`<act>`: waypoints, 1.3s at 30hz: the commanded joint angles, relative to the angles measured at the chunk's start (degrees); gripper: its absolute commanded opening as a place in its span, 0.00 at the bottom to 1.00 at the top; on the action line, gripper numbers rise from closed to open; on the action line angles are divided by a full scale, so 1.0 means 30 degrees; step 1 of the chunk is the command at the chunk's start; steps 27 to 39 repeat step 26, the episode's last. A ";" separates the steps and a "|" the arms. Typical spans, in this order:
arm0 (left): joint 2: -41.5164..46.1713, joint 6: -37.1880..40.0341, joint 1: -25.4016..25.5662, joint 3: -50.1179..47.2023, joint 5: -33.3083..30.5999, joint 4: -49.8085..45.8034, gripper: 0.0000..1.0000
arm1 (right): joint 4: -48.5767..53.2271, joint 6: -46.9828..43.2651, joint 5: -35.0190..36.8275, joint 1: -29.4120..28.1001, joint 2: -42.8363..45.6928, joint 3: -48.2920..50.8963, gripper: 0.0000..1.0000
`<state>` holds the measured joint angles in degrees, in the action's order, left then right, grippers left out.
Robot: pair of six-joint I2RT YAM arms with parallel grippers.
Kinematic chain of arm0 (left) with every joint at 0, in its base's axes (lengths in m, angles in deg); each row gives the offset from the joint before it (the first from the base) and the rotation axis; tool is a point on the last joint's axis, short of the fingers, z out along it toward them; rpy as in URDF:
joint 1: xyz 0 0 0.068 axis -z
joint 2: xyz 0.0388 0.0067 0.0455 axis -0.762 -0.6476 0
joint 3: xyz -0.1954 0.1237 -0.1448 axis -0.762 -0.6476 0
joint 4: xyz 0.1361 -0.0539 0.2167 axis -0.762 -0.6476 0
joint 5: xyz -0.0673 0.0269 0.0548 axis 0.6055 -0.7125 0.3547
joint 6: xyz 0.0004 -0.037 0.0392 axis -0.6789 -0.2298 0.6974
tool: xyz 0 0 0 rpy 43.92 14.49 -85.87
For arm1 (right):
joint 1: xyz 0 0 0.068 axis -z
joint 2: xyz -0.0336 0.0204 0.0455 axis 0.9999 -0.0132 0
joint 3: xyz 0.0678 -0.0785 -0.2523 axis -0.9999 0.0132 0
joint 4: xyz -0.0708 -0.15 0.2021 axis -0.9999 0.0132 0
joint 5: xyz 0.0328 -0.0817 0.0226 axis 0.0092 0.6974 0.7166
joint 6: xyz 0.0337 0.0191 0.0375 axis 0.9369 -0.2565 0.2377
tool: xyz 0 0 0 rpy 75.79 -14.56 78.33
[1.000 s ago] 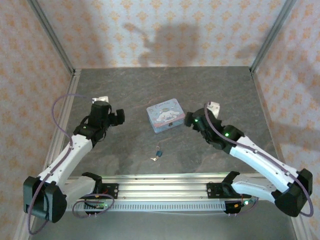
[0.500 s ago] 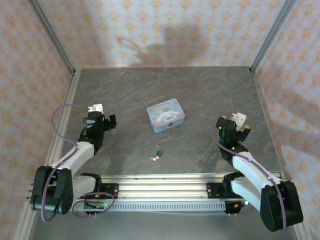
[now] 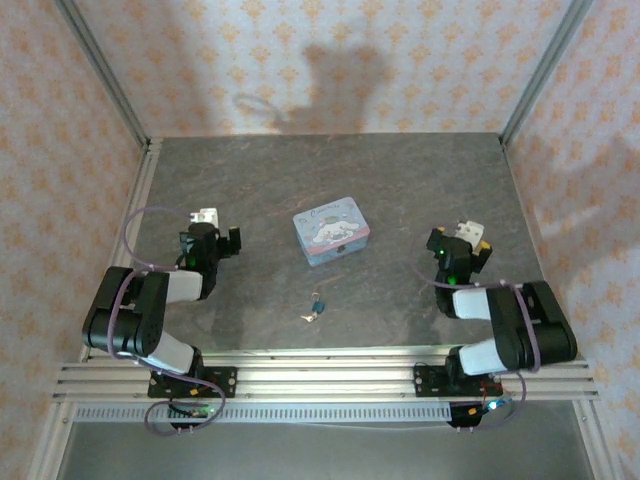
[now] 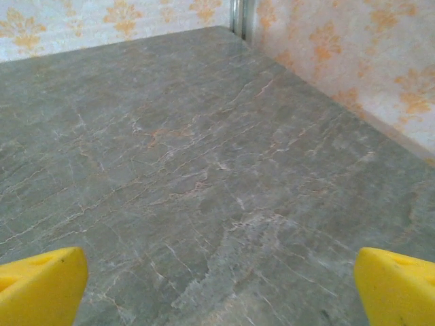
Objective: Unlock the padlock with the key
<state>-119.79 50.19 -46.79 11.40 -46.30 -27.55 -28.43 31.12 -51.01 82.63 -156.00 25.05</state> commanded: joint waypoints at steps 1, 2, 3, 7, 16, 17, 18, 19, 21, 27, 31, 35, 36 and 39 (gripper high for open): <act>0.0236 0.0292 -0.0102 0.0291 0.0021 0.1597 1.00 | -0.2418 -0.0579 -0.0641 0.0153 -0.2061 -0.1264 0.99; 0.0254 0.0318 -0.0102 0.0323 0.0054 0.1476 1.00 | -0.0383 -0.0270 -0.0331 0.0153 -0.1760 -0.2041 0.99; 0.0247 0.0315 -0.0101 0.0289 0.0040 0.1571 1.00 | 0.1921 0.0251 -0.0502 0.0347 -0.1303 -0.2751 0.99; 0.0246 0.0316 -0.0101 0.0316 0.0032 0.1527 1.00 | 0.1331 0.0516 -0.1236 0.0944 -0.1354 -0.2506 0.99; 0.0248 0.0303 -0.0101 0.0331 0.0051 0.1515 1.00 | 0.1253 0.0374 -0.1290 0.0915 -0.1405 -0.2524 0.99; 0.0247 0.0318 -0.0101 0.0316 0.0060 0.1499 1.00 | 0.1239 0.0342 -0.1294 0.0915 -0.1407 -0.2517 0.99; 0.0246 0.0330 -0.0108 0.0316 0.0047 0.1499 1.00 | 0.1340 0.0382 -0.1302 0.0915 -0.1379 -0.2548 0.99; 0.0246 0.0291 -0.0101 0.0316 0.0054 0.1499 1.00 | 0.1280 0.0352 -0.1305 0.0886 -0.1465 -0.2563 0.99; 0.0261 0.0297 -0.0101 0.0316 0.0051 0.1483 1.00 | 0.1543 0.0363 -0.1323 0.0901 -0.1569 -0.2753 0.99; 0.0246 0.0331 -0.0101 0.0316 0.0054 0.1522 1.00 | 0.1345 0.0370 -0.1361 0.0911 -0.1411 -0.2572 0.99; 0.0246 0.0331 -0.0101 0.0316 0.0054 0.1522 1.00 | 0.1345 0.0370 -0.1361 0.0911 -0.1411 -0.2572 0.99; 0.0246 0.0331 -0.0101 0.0316 0.0054 0.1522 1.00 | 0.1345 0.0370 -0.1361 0.0911 -0.1411 -0.2572 0.99; 0.0246 0.0331 -0.0101 0.0316 0.0054 0.1522 1.00 | 0.1345 0.0370 -0.1361 0.0911 -0.1411 -0.2572 0.99; 0.0246 0.0331 -0.0101 0.0316 0.0054 0.1522 1.00 | 0.1345 0.0370 -0.1361 0.0911 -0.1411 -0.2572 0.99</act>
